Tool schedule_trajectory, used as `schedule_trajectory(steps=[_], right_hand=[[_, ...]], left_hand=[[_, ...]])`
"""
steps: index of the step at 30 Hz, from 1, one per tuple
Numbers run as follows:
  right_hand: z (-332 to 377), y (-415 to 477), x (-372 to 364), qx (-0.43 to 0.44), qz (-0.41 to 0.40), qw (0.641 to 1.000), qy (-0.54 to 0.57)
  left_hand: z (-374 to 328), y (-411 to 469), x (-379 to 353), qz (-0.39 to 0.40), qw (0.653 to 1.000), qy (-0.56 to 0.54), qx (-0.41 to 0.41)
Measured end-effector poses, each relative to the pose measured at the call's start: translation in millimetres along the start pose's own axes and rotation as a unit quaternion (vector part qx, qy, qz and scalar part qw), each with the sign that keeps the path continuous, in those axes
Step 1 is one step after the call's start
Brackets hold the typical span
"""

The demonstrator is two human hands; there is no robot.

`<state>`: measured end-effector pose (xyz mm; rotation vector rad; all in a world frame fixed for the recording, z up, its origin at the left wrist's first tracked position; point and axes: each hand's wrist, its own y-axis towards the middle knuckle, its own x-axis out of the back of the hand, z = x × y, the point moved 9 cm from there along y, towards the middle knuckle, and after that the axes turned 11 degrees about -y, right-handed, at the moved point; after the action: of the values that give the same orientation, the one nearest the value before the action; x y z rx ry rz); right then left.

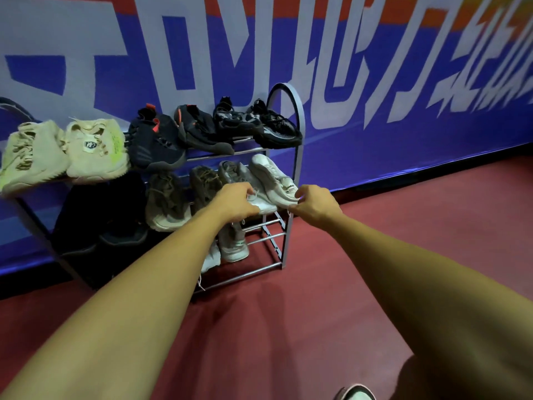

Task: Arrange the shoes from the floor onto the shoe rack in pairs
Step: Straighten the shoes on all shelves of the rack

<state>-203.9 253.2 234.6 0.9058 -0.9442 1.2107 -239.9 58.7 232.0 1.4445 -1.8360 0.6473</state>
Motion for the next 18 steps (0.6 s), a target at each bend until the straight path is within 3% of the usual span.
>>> schedule_trajectory(steps=[9, 14, 18], right_hand=[[-27.0, 34.4, -16.2, -0.043, 0.011, 0.999, 0.011], [-28.1, 56.2, -30.3, -0.053, 0.040, 0.997, 0.039], [-21.8, 70.6, -48.7, -0.077, 0.076, 0.990, 0.087]], left_hand=[[-19.6, 41.4, -39.3, -0.006, 1.000, -0.019, -0.012], [-22.9, 53.5, -48.8, -0.006, 0.996, -0.084, -0.005], [-16.4, 64.4, -49.7, 0.003, 0.998, -0.066, -0.008]])
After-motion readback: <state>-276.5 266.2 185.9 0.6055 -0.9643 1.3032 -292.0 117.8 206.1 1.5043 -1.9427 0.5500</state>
